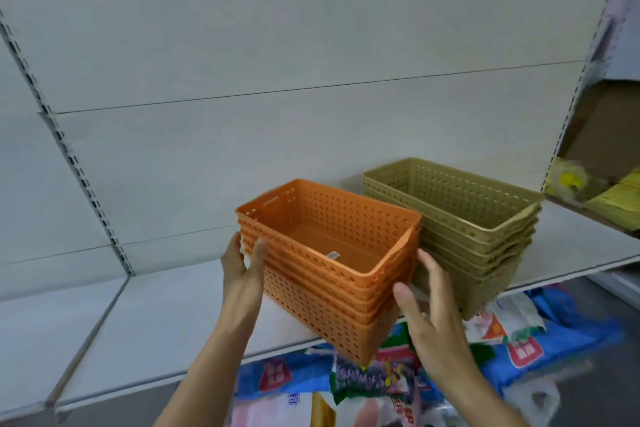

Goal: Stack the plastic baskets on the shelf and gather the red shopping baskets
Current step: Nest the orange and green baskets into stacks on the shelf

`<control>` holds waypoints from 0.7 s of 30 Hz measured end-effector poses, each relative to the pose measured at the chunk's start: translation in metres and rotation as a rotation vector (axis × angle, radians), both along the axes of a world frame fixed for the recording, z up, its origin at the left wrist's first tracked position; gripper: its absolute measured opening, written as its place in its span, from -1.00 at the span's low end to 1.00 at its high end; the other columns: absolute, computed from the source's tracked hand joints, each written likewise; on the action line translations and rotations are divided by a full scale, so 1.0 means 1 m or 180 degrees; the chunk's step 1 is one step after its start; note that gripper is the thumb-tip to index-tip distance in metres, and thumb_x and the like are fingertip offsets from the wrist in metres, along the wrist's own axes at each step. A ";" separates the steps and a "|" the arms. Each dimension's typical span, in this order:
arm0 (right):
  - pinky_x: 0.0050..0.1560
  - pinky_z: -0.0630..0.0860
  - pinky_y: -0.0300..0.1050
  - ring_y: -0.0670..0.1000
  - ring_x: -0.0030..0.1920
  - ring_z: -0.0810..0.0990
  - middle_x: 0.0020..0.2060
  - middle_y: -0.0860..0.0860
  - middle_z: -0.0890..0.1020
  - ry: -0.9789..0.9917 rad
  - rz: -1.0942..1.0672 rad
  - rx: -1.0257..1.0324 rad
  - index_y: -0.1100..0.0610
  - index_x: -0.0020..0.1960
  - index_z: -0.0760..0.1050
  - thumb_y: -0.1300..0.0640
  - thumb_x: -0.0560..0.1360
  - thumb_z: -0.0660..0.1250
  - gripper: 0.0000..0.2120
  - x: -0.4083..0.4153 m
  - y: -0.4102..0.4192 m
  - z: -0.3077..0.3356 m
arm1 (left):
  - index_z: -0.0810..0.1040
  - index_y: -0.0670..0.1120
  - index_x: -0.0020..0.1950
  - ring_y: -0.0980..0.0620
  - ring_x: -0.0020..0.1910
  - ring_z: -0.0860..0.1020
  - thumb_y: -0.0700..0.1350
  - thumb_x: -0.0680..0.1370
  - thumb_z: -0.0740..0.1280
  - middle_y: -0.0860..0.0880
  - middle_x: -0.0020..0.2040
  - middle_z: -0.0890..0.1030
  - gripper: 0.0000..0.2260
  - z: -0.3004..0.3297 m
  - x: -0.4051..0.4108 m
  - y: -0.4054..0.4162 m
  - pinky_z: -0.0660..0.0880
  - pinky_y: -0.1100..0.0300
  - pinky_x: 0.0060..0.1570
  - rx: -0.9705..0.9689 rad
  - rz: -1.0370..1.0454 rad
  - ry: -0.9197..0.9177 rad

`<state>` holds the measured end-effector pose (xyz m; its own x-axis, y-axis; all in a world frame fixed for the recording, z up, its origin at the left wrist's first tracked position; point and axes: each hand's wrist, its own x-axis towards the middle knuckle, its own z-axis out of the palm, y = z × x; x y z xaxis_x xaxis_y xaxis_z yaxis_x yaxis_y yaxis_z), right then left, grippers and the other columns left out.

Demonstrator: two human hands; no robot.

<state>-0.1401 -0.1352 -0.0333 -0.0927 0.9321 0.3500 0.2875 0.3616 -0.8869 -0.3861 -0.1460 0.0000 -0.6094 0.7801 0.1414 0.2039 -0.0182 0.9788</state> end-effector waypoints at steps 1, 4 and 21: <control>0.30 0.21 -0.19 -0.25 0.36 0.23 0.39 -0.29 0.21 0.0241 -0.0017 -0.0322 -0.42 0.37 0.06 -0.41 0.37 0.13 -0.41 -0.012 -0.003 -0.003 | 0.18 0.08 0.53 -0.02 0.45 0.32 0.18 0.57 0.22 -0.02 0.51 0.31 -0.44 0.000 -0.010 0.006 0.26 0.07 0.29 -0.0014 -0.0153 -0.0070; 0.34 0.20 -0.06 -0.16 0.40 0.25 0.44 -0.27 0.23 0.0582 -0.0142 -0.0716 -0.61 0.26 0.02 -0.48 0.34 0.09 -0.49 -0.041 -0.008 -0.011 | 0.23 0.16 0.48 0.07 0.36 0.39 0.24 0.54 0.24 0.09 0.38 0.41 -0.47 -0.007 -0.038 0.021 0.31 0.07 0.24 0.0079 -0.0690 -0.0109; 0.13 0.39 -0.38 -0.39 0.16 0.48 0.10 -0.48 0.54 0.1109 -0.1110 0.0158 -0.30 0.31 0.37 -0.16 0.57 0.07 -0.66 -0.090 -0.036 0.032 | 0.36 0.13 0.34 0.13 0.09 0.53 0.28 0.33 0.42 0.08 0.20 0.50 -0.37 0.026 -0.094 0.053 0.51 -0.19 0.20 0.0417 -0.1257 -0.0257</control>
<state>-0.2302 -0.1708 -0.0014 0.3522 0.8682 0.3495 0.0885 0.3409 -0.9359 -0.4802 -0.0930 0.0261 -0.2804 0.9346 0.2190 0.0792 -0.2049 0.9756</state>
